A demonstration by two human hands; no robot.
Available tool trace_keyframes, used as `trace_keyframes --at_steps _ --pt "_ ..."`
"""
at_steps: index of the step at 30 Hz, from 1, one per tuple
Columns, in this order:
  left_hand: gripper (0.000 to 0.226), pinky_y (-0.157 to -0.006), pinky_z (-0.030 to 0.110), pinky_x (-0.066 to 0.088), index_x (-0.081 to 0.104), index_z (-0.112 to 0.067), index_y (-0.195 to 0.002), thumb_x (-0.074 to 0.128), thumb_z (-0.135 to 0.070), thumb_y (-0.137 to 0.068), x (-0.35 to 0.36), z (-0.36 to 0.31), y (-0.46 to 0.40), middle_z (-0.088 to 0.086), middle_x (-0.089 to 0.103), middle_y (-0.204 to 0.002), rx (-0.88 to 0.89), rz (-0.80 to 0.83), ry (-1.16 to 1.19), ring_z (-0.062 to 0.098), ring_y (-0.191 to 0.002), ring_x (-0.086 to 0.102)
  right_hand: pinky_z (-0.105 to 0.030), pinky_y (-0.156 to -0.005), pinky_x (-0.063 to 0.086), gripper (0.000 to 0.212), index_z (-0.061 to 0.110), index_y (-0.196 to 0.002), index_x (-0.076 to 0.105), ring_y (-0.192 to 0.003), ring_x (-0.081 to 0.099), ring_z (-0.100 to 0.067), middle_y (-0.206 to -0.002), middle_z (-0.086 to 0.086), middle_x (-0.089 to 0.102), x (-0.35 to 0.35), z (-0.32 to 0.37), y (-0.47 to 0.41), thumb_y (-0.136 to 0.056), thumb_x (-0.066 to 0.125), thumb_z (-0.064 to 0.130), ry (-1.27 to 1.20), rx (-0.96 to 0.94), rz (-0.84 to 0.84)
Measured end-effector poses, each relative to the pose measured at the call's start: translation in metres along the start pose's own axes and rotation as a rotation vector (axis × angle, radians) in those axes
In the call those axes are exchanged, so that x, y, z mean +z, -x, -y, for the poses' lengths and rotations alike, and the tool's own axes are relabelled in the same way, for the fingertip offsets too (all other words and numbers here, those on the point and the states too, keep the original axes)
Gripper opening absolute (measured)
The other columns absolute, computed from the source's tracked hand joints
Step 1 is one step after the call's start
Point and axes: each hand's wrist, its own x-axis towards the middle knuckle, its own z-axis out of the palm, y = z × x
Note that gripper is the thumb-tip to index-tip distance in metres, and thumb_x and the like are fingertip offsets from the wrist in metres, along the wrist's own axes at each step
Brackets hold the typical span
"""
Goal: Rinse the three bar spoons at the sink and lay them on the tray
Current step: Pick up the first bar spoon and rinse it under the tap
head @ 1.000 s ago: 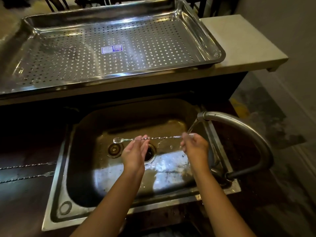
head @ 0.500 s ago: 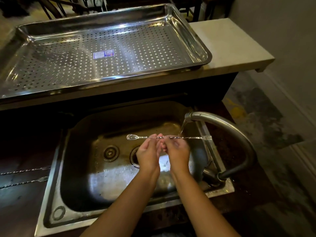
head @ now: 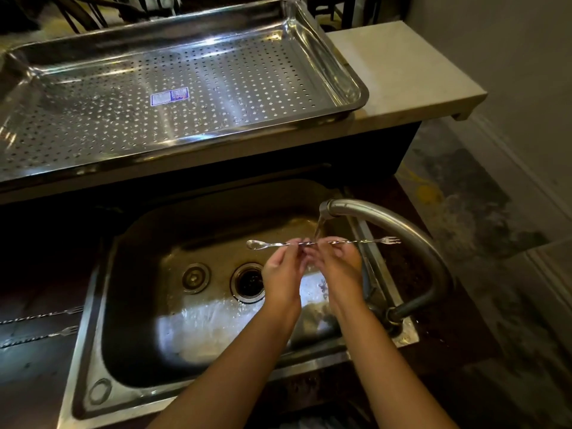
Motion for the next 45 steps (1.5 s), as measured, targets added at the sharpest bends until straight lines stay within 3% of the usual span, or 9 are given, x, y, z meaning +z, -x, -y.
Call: trace_keyframes --at_steps 4,8,13,18,23,29,34,40,45 --pt "0.011 -0.079 0.022 0.054 0.064 -0.005 -0.09 0.054 -0.009 -0.091 0.006 0.005 0.001 0.009 0.068 -0.088 -0.101 -0.01 0.103 0.014 -0.079 0.067 -0.016 -0.059 0.057 0.002 0.005 -0.095 0.044 -0.065 0.066 -0.015 -0.089 -0.021 0.061 -0.009 0.009 0.002 -0.094 0.043 0.003 -0.061 -0.065 -0.064" --pt "0.008 -0.066 0.017 0.058 0.064 -0.005 -0.088 0.057 -0.008 -0.089 0.012 0.011 -0.001 0.009 0.069 -0.085 -0.183 -0.025 0.191 0.009 -0.068 0.071 -0.014 -0.055 0.056 0.023 0.019 -0.08 0.044 -0.066 0.064 -0.015 -0.079 -0.01 0.06 -0.018 0.021 0.007 -0.094 0.042 0.001 -0.096 -0.138 -0.172" --pt "0.005 -0.057 0.017 0.057 0.061 -0.002 -0.084 0.057 -0.003 -0.088 0.021 0.015 -0.002 0.007 0.073 -0.066 -0.238 0.027 0.225 0.01 -0.061 0.071 -0.013 -0.055 0.056 0.03 0.019 -0.072 0.051 -0.058 0.067 -0.005 -0.075 -0.006 0.063 -0.021 0.029 0.012 -0.088 0.049 -0.007 -0.066 -0.191 -0.145" --pt "0.004 -0.052 0.019 0.056 0.052 -0.004 -0.089 0.051 -0.007 -0.092 0.025 0.02 -0.006 0.012 0.072 -0.069 -0.249 0.027 0.257 0.014 -0.059 0.071 -0.01 -0.055 0.054 0.029 0.015 -0.073 0.051 -0.056 0.066 0.002 -0.075 -0.006 0.06 -0.022 0.033 0.01 -0.088 0.048 -0.009 -0.044 -0.199 -0.137" --pt "0.03 -0.042 0.021 0.053 0.042 -0.006 -0.122 0.039 -0.023 -0.099 0.021 0.016 -0.011 0.013 0.071 -0.055 -0.327 -0.04 0.254 0.018 -0.051 0.07 -0.01 -0.057 0.053 0.025 0.016 -0.076 0.052 -0.07 0.065 -0.007 -0.077 -0.006 0.063 -0.024 0.029 0.012 -0.088 0.05 -0.006 0.0 -0.209 -0.114" --pt "0.023 -0.059 0.02 0.058 0.052 -0.001 -0.115 0.048 -0.011 -0.094 0.012 0.002 -0.014 0.012 0.07 -0.085 -0.251 0.084 0.16 0.013 -0.068 0.073 -0.012 -0.057 0.054 0.022 0.019 -0.074 0.058 -0.065 0.068 -0.007 -0.077 -0.005 0.068 -0.026 0.025 0.012 -0.088 0.055 0.002 0.01 -0.216 -0.209" --pt "0.027 -0.057 0.013 0.054 0.062 -0.003 -0.075 0.046 -0.011 -0.095 0.012 -0.004 -0.012 0.005 0.072 -0.064 -0.173 0.049 -0.009 0.007 -0.062 0.07 -0.013 -0.049 0.053 0.021 0.017 -0.071 0.058 -0.05 0.067 -0.004 -0.068 -0.004 0.067 -0.026 0.025 0.013 -0.088 0.057 0.004 -0.032 -0.222 -0.291" --pt "0.021 -0.073 0.019 0.058 0.06 0.004 -0.1 0.042 -0.008 -0.096 0.015 -0.006 -0.004 0.01 0.075 -0.082 -0.232 0.171 0.217 0.012 -0.079 0.073 -0.015 -0.05 0.055 0.021 0.012 -0.07 0.056 -0.049 0.067 -0.007 -0.067 -0.009 0.065 -0.023 0.026 0.009 -0.09 0.055 0.005 -0.199 -0.184 -0.378" --pt "0.022 -0.07 0.021 0.059 0.061 0.003 -0.089 0.043 -0.009 -0.096 0.017 -0.011 -0.004 0.015 0.072 -0.084 -0.168 0.071 0.226 0.018 -0.077 0.073 -0.015 -0.053 0.055 0.008 0.007 -0.083 0.057 -0.058 0.07 -0.011 -0.074 -0.013 0.067 -0.017 0.019 0.012 -0.09 0.054 0.007 -0.259 -0.15 -0.331"
